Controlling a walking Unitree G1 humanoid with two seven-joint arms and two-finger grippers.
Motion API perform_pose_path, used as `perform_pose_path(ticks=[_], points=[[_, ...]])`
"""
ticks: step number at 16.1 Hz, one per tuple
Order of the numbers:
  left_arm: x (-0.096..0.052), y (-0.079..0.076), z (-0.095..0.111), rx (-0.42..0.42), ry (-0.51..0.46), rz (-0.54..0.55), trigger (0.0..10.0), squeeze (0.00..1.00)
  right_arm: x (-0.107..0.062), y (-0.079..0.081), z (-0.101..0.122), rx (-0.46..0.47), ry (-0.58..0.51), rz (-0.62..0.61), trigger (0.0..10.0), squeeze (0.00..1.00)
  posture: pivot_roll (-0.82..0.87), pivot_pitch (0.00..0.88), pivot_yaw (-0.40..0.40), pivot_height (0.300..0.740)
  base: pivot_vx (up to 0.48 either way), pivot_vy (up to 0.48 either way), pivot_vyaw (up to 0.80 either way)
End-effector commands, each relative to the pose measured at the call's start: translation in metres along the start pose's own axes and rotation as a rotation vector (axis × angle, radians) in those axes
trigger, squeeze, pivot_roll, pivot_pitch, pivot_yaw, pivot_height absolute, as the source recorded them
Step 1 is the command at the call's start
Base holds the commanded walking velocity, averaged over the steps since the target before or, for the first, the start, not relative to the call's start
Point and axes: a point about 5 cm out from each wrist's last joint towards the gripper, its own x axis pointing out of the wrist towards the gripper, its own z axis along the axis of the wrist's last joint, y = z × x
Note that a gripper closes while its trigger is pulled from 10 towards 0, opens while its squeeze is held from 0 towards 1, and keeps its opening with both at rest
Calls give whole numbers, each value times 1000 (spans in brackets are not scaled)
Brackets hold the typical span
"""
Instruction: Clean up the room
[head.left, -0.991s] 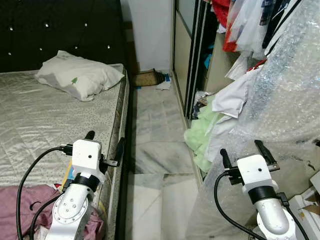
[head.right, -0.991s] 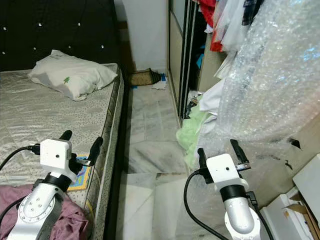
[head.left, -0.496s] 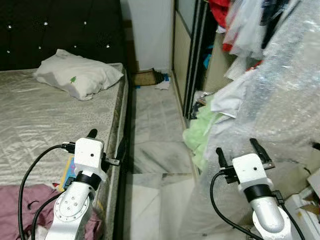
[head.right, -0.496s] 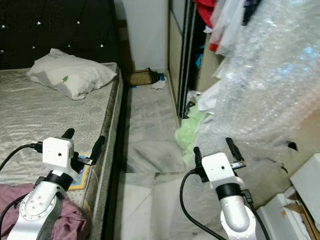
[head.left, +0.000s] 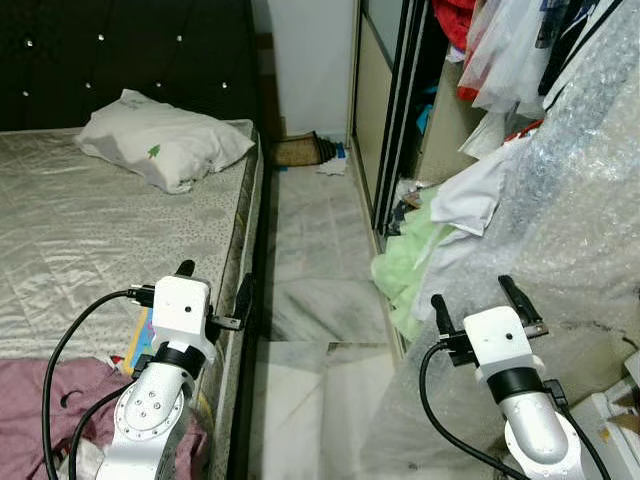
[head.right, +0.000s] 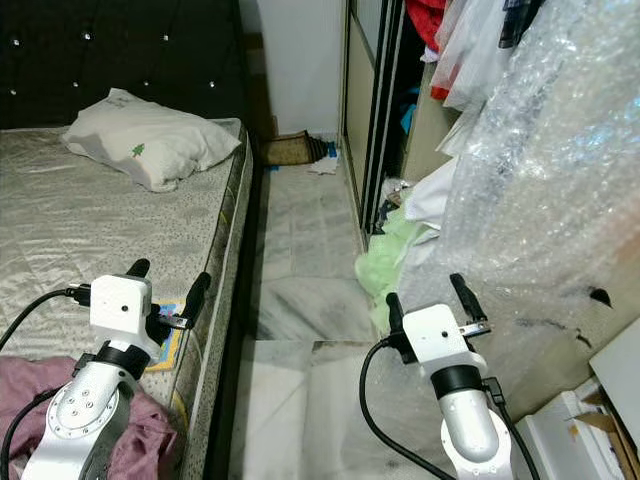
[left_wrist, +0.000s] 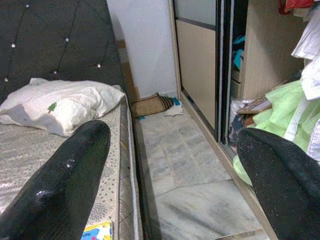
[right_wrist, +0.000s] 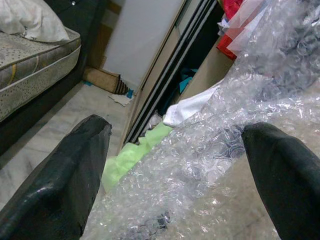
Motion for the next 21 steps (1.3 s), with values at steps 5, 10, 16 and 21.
perform_pose_path(ticks=[5,10,16,21], points=[[1,3,-2,1,13,6,10000,0,1,3,-2,7,-3,15,10000,0,-108,39,20,740,-296,0,0],[1,3,-2,4,15,9,10000,0,1,4,-2,7,-6,20,10000,0,-107,38,22,740,0,0,0],[1,2,-3,-1,12,12,10000,0,3,5,-1,10,-18,23,10000,0,-105,27,17,740,0,0,0],[0,1,-3,5,11,11,10000,0,4,4,1,-3,-24,37,10000,0,-103,33,16,740,0,0,430]])
